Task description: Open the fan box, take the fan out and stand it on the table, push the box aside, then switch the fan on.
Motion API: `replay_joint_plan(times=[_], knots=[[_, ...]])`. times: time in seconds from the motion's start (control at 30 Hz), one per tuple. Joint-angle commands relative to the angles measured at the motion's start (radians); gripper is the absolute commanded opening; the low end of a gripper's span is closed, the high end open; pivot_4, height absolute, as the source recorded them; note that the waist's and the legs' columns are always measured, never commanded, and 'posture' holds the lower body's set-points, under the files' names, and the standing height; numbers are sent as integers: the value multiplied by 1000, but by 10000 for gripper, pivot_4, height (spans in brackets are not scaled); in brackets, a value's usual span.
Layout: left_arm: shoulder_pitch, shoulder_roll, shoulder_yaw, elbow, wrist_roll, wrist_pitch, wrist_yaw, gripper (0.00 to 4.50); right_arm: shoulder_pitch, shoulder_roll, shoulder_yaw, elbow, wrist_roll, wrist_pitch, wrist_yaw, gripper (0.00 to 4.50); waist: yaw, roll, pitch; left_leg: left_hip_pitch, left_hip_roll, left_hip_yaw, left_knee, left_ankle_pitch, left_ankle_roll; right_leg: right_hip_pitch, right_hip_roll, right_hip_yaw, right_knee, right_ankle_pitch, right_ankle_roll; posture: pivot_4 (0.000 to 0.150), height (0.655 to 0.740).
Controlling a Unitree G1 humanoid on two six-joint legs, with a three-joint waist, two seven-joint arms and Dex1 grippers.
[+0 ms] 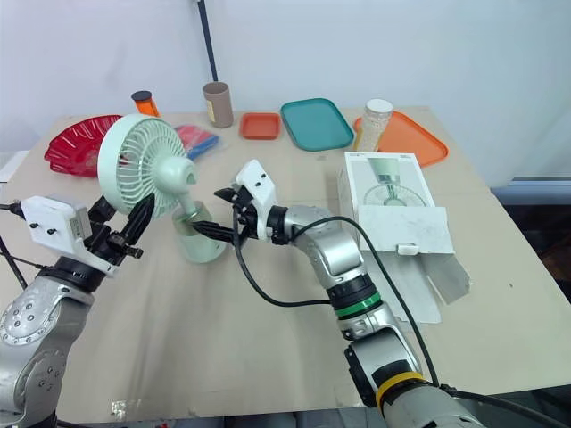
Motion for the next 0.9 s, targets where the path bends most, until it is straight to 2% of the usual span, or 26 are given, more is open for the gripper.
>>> replay_joint_plan(times=[0.03,0.47,0.57,0.67,0.7,0.9], knots=[[-19,21,14,-35,-6,-25,-20,18958,-36,24,-10,-10,-10,-17,-29,45000,0,0,0,-1,0,0,0,0,0,-1,0,0,0,0,0,1500,7400],[-23,23,5,-25,1,-13,-20,18958,-55,66,-16,13,-28,-15,-88,45000,-1,0,0,-5,0,1,0,1,-1,-7,0,1,2,1,-1,1500,7400],[-28,26,9,-12,4,-20,-25,18913,-54,68,-15,10,-30,-17,-87,37371,-1,0,0,-5,0,2,0,1,-1,-7,0,1,2,1,-1,1500,7400],[-29,25,10,-2,7,-28,-31,18913,-56,69,-13,15,-32,-22,-83,23520,-1,0,0,-5,0,2,0,1,-1,-7,0,1,2,1,-1,1500,7400],[-28,24,9,-1,7,-31,-33,18913,-56,68,-11,18,-33,-25,-79,20359,-1,0,0,-5,0,2,0,1,-1,-7,0,1,2,1,-1,1500,7400],[-22,22,16,6,6,-40,-45,18913,-53,86,4,19,-39,-29,-75,20359,-1,0,0,-5,0,2,0,1,-1,-7,0,1,2,1,-1,1500,7400]])
